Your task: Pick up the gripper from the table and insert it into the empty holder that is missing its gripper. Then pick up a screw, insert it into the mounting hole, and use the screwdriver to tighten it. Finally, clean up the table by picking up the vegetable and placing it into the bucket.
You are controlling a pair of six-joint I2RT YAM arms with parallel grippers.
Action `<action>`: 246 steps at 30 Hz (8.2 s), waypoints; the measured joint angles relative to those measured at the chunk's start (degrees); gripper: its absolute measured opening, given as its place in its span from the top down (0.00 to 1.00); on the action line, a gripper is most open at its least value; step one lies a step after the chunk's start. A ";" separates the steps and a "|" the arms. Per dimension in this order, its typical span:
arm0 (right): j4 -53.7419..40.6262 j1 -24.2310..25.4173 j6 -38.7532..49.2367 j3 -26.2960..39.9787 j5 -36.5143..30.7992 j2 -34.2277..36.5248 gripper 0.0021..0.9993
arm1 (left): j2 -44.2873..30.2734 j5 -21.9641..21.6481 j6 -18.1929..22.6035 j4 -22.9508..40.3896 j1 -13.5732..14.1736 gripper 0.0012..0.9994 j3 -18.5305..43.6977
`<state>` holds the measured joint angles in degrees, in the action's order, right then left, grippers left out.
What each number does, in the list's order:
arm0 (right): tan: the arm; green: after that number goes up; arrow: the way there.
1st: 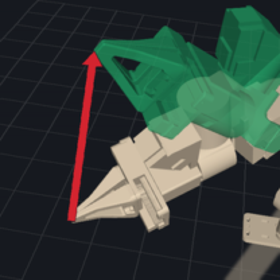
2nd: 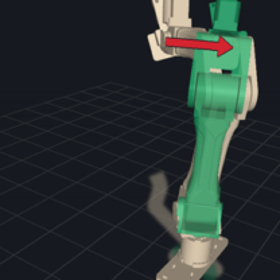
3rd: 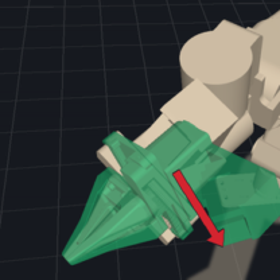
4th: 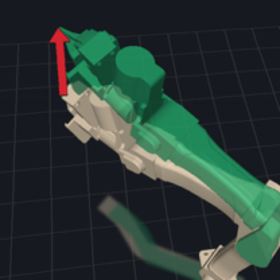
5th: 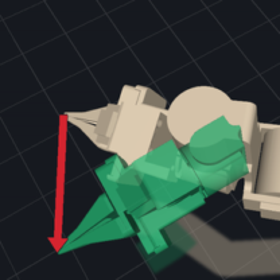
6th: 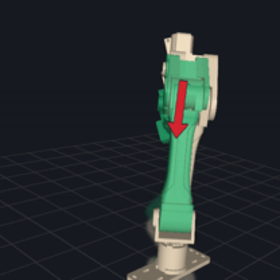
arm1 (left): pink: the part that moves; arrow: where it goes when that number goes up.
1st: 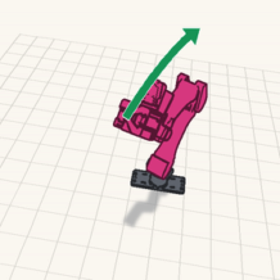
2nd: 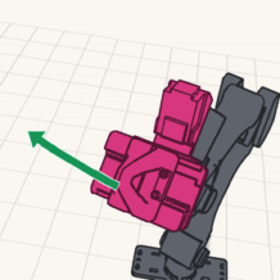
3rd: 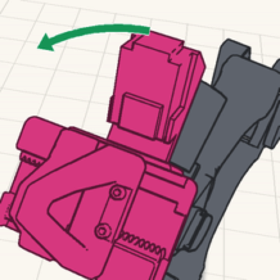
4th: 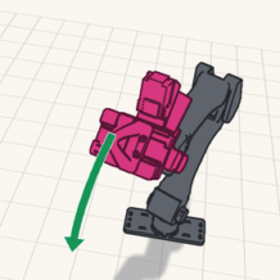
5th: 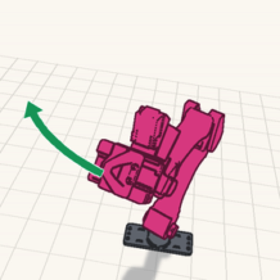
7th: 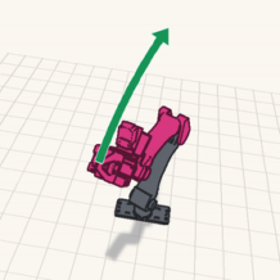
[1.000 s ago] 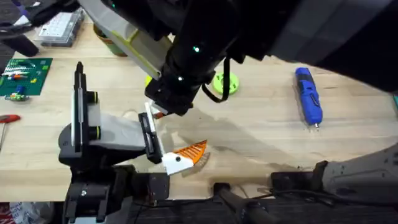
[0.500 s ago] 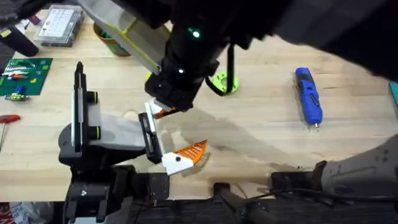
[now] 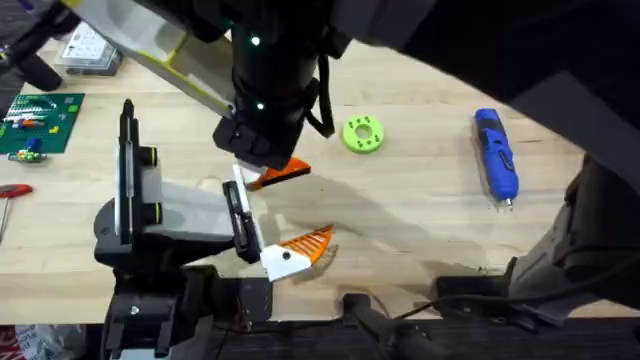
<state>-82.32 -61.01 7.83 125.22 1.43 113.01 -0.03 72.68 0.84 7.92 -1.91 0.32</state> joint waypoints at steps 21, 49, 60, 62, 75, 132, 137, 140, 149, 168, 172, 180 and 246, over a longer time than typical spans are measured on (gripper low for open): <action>0.39 -1.93 0.39 0.43 -0.11 0.57 1.00 | 0.00 0.00 0.00 0.00 0.00 0.01 0.00; -0.04 -1.99 0.62 0.43 -2.25 0.75 1.00 | 0.00 0.00 0.00 0.00 0.00 0.01 0.00; 0.00 -1.99 0.59 0.43 -2.25 0.75 1.00 | 0.00 0.00 0.00 0.00 0.00 0.01 0.00; 0.00 -2.08 0.59 0.43 -2.25 0.75 1.00 | 0.00 0.00 0.00 0.00 0.00 0.01 0.00; -0.06 -3.11 0.59 0.43 -2.27 0.75 1.00 | 0.00 -0.02 0.00 0.00 0.00 0.01 0.00; -0.16 -3.06 1.88 0.43 -3.98 2.77 1.00 | 0.00 0.00 0.00 0.00 0.00 0.01 0.00; -0.16 -3.06 1.88 0.43 -4.00 3.54 1.00 | -0.02 0.00 -0.76 0.02 0.00 0.01 0.00; -0.18 -3.11 1.88 0.47 -4.00 3.54 1.00 | -0.02 0.00 -0.85 0.01 0.00 0.01 0.00; -0.20 -3.11 1.89 0.49 -4.00 3.53 1.00 | -0.01 0.00 -0.85 0.02 0.00 0.01 0.00; -1.33 -2.45 3.00 1.04 -5.93 3.50 0.00 | -0.02 0.00 -0.85 0.02 0.00 0.01 0.00; -1.32 -2.45 2.98 1.05 -5.99 3.41 0.00 | -0.02 0.00 -0.84 0.00 0.00 0.01 0.00; -1.22 -2.55 2.53 1.04 -6.11 2.78 0.00 | -0.02 0.04 -0.79 0.09 0.00 0.01 0.00; 4.35 20.43 -22.87 -36.19 -10.31 -37.17 0.00 | 0.00 -2.42 -0.57 -0.46 0.00 1.00 0.00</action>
<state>-77.98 -40.58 -15.04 89.03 -8.87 75.83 -0.03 70.26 0.27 7.46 -1.91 0.32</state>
